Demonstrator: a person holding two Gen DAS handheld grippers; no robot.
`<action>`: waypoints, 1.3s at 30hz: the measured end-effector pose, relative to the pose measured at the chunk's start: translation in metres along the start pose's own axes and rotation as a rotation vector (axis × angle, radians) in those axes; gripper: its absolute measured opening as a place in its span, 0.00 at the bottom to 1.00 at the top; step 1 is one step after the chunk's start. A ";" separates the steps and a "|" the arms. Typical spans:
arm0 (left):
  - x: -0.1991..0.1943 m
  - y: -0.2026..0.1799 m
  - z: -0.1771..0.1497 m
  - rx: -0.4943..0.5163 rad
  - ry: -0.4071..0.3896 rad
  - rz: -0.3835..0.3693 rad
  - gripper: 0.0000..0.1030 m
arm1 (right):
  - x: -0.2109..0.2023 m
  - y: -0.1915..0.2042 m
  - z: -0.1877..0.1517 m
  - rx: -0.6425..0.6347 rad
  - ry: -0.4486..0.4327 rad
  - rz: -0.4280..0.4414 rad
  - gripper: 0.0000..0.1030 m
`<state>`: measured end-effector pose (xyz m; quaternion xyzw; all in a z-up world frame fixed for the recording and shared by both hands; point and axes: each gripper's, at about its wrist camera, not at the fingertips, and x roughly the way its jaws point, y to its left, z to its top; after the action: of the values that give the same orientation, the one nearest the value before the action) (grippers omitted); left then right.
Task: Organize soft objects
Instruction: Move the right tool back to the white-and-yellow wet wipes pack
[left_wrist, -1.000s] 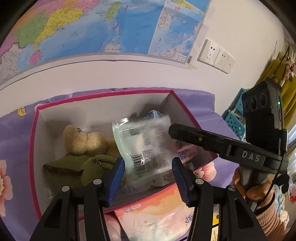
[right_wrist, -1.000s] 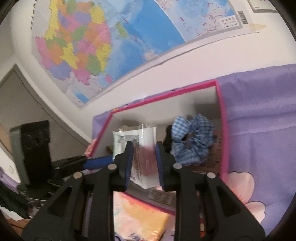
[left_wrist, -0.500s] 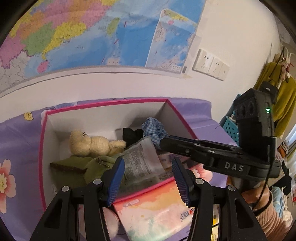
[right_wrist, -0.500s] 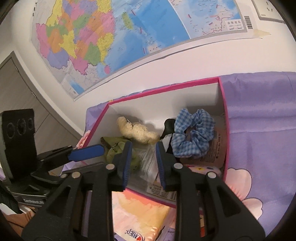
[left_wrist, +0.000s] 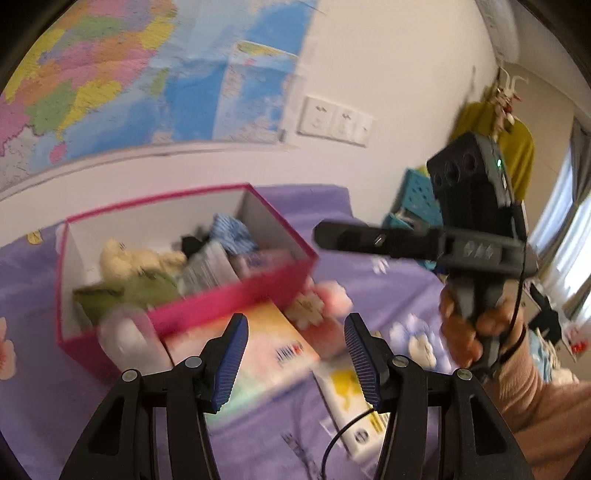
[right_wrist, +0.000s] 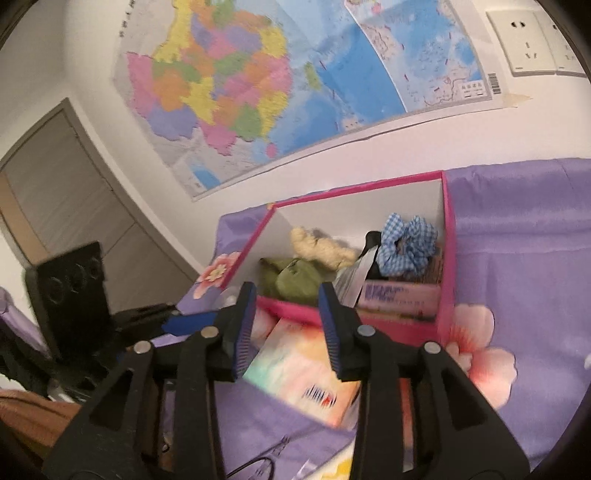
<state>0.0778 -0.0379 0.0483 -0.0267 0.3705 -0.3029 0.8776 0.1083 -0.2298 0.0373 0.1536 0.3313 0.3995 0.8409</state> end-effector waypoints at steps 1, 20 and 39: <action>0.001 -0.002 -0.005 0.005 0.013 -0.012 0.54 | -0.007 0.001 -0.005 0.006 0.005 0.006 0.39; 0.052 -0.032 -0.102 0.048 0.315 -0.079 0.54 | -0.052 -0.031 -0.095 0.132 0.130 -0.168 0.42; 0.068 -0.042 -0.108 0.085 0.328 0.001 0.55 | -0.021 -0.053 -0.124 0.111 0.240 -0.230 0.42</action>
<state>0.0213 -0.0911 -0.0616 0.0605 0.4955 -0.3181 0.8060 0.0449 -0.2802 -0.0722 0.1119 0.4662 0.2970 0.8258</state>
